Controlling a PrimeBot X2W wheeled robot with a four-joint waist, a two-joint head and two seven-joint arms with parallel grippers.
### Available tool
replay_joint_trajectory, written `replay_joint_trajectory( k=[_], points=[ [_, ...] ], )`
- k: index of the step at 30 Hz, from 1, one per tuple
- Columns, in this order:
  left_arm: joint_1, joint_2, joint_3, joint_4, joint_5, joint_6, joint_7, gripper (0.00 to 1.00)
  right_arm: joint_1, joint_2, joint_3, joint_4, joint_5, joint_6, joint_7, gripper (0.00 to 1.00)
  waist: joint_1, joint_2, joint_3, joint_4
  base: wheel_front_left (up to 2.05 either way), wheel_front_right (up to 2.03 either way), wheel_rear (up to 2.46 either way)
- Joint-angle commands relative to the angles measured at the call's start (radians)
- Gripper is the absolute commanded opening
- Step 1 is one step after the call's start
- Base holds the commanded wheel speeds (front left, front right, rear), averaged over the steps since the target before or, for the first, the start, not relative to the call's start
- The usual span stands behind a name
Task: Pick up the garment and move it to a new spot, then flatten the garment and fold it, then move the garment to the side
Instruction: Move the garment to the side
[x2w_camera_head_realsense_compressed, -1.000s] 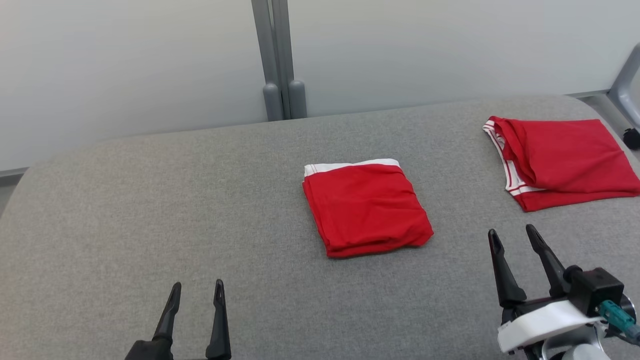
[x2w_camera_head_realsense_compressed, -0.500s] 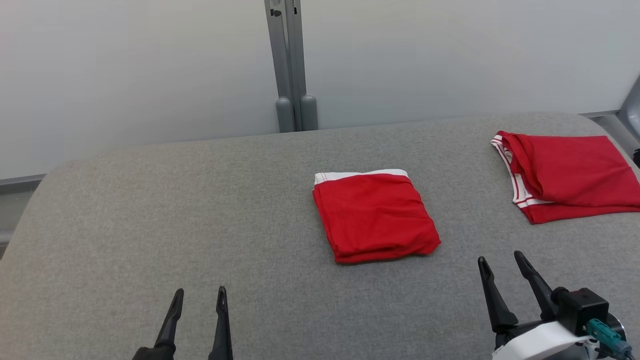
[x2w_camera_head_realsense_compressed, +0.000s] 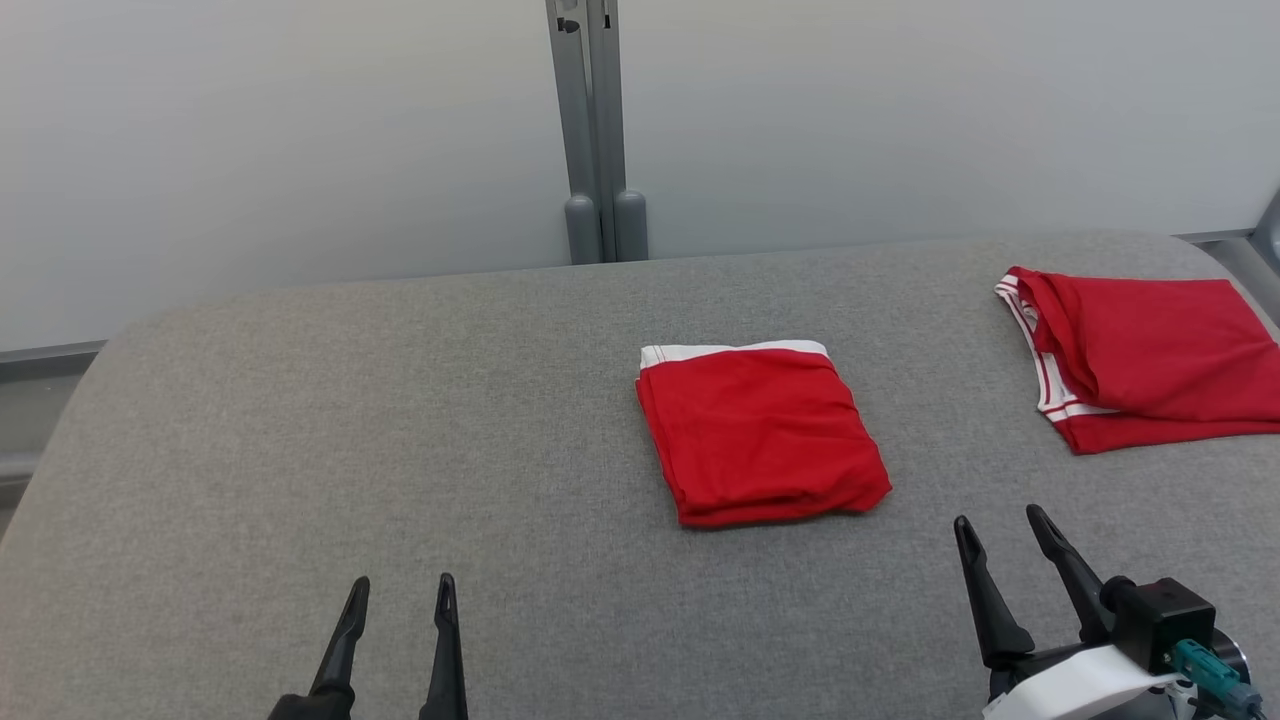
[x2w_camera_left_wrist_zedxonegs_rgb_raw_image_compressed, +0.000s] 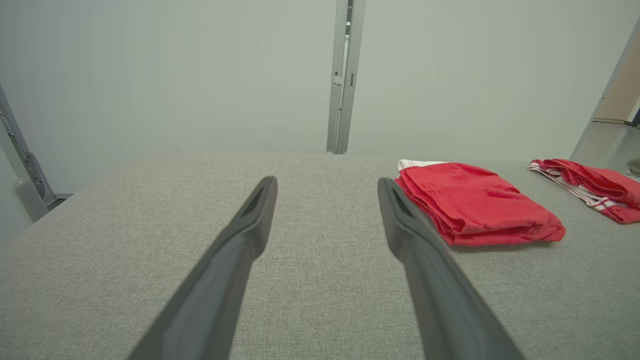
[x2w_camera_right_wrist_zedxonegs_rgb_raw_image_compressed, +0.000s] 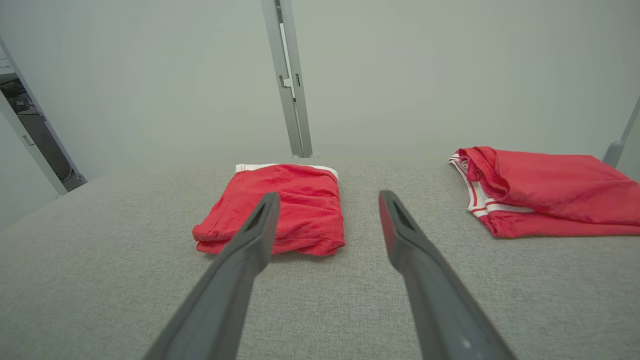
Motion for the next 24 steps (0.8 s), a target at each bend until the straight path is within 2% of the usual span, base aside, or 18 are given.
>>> replay_joint_trajectory(
  k=[1,24],
  points=[
    [0.01,0.002,0.002,0.0,0.007,0.002,-0.002,1.0,0.016,0.002,-0.003,0.003,0.002,-0.001,-0.002,1.0,0.0,0.0,-0.001,0.001,0.0,0.0,0.0],
    [-0.005,0.002,-0.003,-0.007,0.029,0.005,-0.002,1.0,0.002,-0.002,-0.003,0.009,-0.007,-0.001,-0.002,1.0,0.0,0.0,0.008,0.008,0.0,0.0,0.0]
  ],
)
